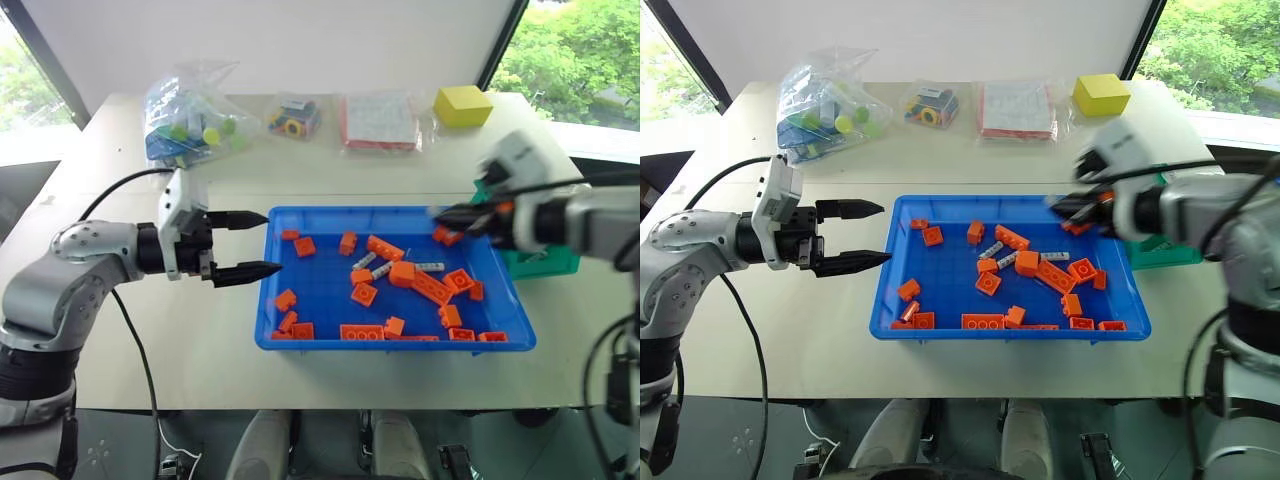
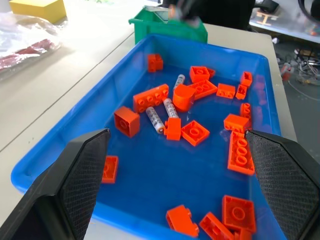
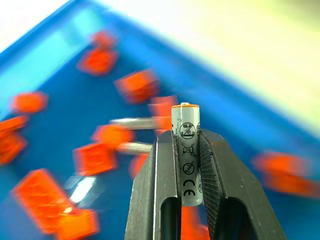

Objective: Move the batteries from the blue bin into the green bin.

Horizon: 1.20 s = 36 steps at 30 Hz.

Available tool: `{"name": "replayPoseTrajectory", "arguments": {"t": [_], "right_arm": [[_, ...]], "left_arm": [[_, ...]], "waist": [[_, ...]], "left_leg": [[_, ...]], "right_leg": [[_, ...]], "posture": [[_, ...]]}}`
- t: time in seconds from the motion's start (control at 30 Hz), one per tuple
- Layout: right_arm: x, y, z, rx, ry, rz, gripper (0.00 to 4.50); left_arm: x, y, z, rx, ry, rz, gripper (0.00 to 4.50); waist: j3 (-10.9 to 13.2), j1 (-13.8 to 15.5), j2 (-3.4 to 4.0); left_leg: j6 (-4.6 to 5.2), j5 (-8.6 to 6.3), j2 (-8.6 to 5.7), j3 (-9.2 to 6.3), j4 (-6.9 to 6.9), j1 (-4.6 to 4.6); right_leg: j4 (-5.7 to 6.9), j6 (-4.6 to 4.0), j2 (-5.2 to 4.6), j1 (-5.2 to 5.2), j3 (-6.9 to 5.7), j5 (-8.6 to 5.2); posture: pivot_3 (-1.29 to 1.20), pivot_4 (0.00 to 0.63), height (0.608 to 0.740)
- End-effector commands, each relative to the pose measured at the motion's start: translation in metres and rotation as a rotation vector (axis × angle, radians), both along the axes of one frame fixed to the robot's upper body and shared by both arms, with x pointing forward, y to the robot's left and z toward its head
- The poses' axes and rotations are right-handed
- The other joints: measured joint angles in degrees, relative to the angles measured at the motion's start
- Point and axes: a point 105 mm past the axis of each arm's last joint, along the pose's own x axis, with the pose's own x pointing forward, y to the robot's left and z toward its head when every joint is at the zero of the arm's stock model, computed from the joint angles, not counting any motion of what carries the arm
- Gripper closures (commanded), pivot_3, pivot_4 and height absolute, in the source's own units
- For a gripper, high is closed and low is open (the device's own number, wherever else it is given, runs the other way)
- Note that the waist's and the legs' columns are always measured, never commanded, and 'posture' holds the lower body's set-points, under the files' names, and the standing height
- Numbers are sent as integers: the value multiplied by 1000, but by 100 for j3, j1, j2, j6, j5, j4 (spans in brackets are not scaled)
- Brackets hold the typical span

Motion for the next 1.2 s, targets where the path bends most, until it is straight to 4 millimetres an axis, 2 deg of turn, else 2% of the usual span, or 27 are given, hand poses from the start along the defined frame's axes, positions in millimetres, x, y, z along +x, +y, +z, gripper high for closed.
{"name": "replayPoseTrajectory", "arguments": {"t": [0.03,0.13,0.33,0.4,0.53,0.6,0.63,0.7,0.8,0.87,0.97,1.03,1.1,1.2], "right_arm": [[7,-45,1,-43,-37,-130,4468],[12,-75,-18,-93,-21,-201,4468],[21,-95,-40,-137,-27,-238,4468],[27,-96,-41,-146,-58,-241,3402],[43,-96,-35,-128,-147,-251,1598],[44,-94,-35,-128,-151,-236,486],[43,-90,-33,-118,-149,-219,86],[40,-86,-31,-102,-149,-194,86],[32,-68,-25,-103,-137,-95,86],[31,-48,-11,-64,-148,-14,86],[29,-7,18,8,-187,143,86],[24,18,30,30,-194,246,86],[15,45,33,24,-180,368,86],[3,78,24,-6,-144,508,86]], "left_arm": [[-9,-6,7,11,-40,-56,0],[-13,-9,7,13,-32,-85,0],[-15,-13,8,15,-34,-100,0],[-15,-13,9,13,-35,-97,0],[-15,-12,8,13,-35,-89,0],[-14,-11,10,15,-39,-84,0],[-14,-11,11,17,-42,-82,0],[-15,-10,13,19,-44,-79,0],[-16,-7,12,27,-45,-69,0],[-15,-6,12,29,-47,-63,0],[-14,-6,12,29,-51,-60,0],[-13,-6,12,28,-53,-59,0],[-13,-6,13,26,-56,-60,0],[-13,-7,13,23,-60,-63,0]], "waist": [[0,-34,-1],[2,-69,1],[13,-105,21],[13,-103,20],[14,-99,22],[15,-86,24],[15,-70,24],[15,-53,23],[16,-55,23],[16,-66,23],[25,-124,38],[25,-160,38],[24,-177,34],[27,-181,22]], "left_leg": [[3,-2,0,5,0,-1],[6,-3,1,10,0,-1],[7,-2,10,14,2,10],[6,-2,10,14,3,12],[6,-1,8,16,5,11],[6,-1,7,15,5,10],[6,-1,7,15,5,10],[6,-1,7,13,5,8],[7,-1,6,13,5,7],[7,-1,6,12,5,8],[7,-1,8,13,7,11],[7,-1,10,11,8,13],[6,-1,11,2,5,12],[6,-2,9,0,2,10]], "right_leg": [[-1,1,-2,-1,2,0],[1,3,-3,-2,4,1],[19,-1,3,-8,7,3],[19,-1,4,-6,7,4],[17,-1,2,-5,11,4],[17,-1,3,-5,11,4],[17,-1,3,-6,11,4],[17,-1,3,-5,11,3],[16,0,2,-5,11,3],[17,0,3,-5,11,3],[19,-1,4,-6,12,4],[22,-2,6,-7,13,4],[22,-3,10,-6,11,3],[17,0,8,-4,11,2]], "posture": [[0,150,692],[0,150,692],[0,150,692],[0,150,692],[0,150,692],[0,150,692],[0,150,692],[0,150,692],[0,150,692],[0,150,692],[0,150,692],[0,150,692],[0,150,692],[0,150,692]]}}
